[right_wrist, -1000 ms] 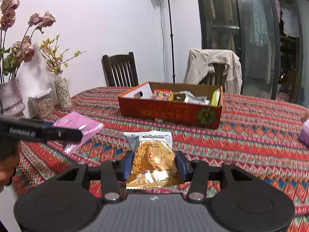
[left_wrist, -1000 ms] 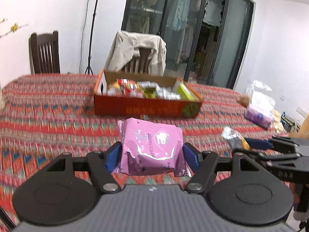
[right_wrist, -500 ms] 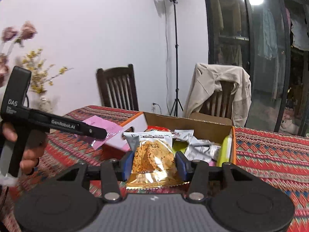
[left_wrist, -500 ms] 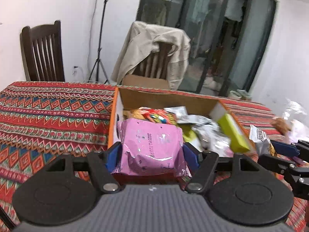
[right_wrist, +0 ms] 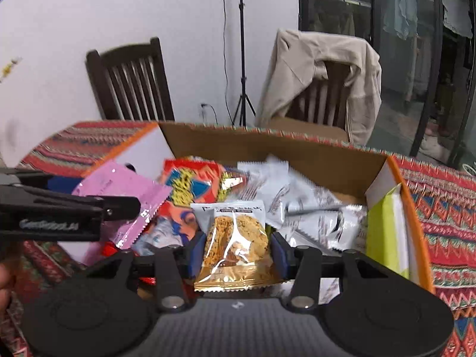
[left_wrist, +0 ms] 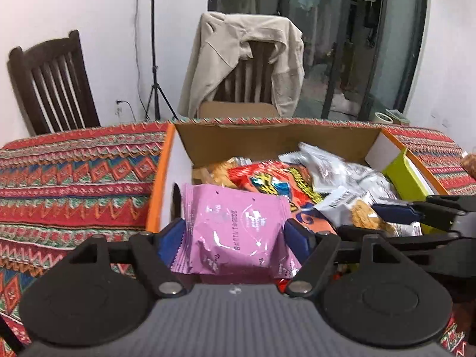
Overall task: Organize snacks
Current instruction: 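Lower both packets into the box and open both tools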
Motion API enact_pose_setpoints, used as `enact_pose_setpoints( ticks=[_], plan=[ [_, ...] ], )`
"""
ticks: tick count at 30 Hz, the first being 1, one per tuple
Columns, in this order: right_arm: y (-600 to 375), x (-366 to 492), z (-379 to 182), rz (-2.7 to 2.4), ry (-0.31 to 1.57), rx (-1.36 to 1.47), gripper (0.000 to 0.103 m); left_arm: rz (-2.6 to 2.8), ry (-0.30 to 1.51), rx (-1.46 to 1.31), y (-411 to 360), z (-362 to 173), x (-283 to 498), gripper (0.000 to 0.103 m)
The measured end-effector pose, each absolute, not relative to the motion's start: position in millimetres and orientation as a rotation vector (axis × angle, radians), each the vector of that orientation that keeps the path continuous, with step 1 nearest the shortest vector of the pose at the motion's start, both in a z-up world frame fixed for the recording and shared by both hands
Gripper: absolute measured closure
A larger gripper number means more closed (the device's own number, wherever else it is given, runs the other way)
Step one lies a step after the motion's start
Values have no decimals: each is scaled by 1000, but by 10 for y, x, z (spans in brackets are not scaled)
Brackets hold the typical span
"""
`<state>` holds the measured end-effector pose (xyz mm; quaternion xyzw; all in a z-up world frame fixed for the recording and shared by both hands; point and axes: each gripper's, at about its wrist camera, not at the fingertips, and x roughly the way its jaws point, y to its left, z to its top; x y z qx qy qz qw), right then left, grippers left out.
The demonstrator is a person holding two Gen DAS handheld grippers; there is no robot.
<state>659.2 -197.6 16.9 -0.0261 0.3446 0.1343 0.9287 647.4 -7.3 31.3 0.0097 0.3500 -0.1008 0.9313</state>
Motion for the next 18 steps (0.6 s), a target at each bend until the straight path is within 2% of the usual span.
enact_pose_setpoints(
  ticks=[7,9,13,18],
  plan=[
    [-1937,6641,84,247,713,-73,49,-214,711,39,-116,288,6465,22],
    [-1934,6616,108,256,703,-73,40,-214,711,31,-111,321,6447,21],
    [-1944,6513,244,254,676,-91,34,-219,676,35,-104,489,6333,21],
    [-1986,6319,535,250,628,-92,33,-227,627,26,-83,816,6063,20]
  ],
)
